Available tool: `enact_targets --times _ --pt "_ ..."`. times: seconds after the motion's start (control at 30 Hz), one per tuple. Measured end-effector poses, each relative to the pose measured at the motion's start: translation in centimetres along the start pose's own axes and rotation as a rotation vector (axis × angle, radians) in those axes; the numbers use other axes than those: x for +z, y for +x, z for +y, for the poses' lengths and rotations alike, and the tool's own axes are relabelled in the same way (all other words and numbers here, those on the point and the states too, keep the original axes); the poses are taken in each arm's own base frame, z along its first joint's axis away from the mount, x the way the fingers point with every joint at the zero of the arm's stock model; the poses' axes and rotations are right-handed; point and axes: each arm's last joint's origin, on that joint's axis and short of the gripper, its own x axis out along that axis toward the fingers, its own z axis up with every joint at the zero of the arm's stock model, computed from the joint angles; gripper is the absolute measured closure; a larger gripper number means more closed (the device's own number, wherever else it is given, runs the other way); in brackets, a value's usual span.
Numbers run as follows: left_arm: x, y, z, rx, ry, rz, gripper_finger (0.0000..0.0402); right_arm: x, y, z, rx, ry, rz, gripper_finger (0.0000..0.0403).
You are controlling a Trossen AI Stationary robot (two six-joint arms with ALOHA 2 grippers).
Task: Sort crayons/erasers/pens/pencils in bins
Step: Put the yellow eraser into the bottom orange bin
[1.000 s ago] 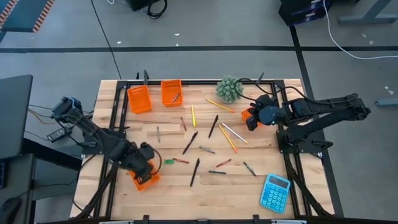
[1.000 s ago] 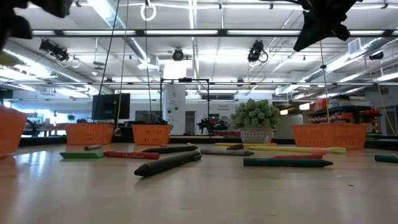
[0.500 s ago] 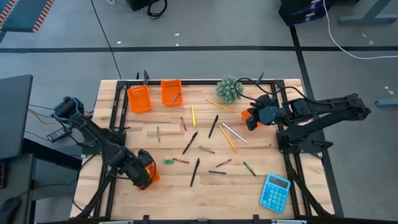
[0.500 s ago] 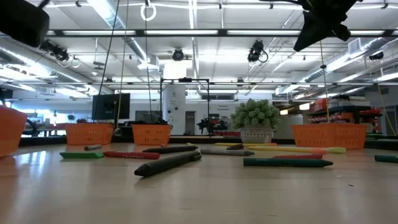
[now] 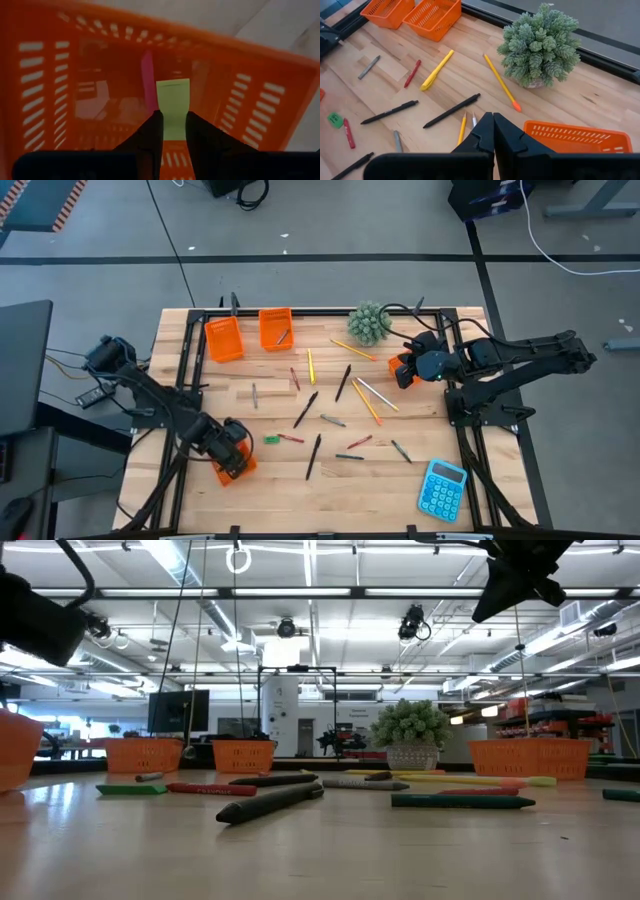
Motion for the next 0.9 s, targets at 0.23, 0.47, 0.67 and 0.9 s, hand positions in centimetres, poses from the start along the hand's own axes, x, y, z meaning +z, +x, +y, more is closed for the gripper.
enact_targets --times 0.23,0.47,0.67,0.9 --pt "1.3 0.7 0.7 -0.006 -0.067 -0.011 0.0319 0.0 0.0 0.0 0.001 0.000 0.001 0.0395" --pt "1.7 1.0 0.9 0.014 -0.073 -0.023 0.0314 0.0 0.0 0.0 0.002 0.000 0.003 0.0395" --pt "1.6 0.9 0.8 0.002 -0.071 0.017 0.0294 0.0 0.0 0.0 0.001 0.000 0.002 0.0395" --pt "1.5 0.3 -0.1 -0.044 -0.041 0.086 0.0279 0.0 0.0 0.0 -0.001 -0.009 0.000 0.0395"
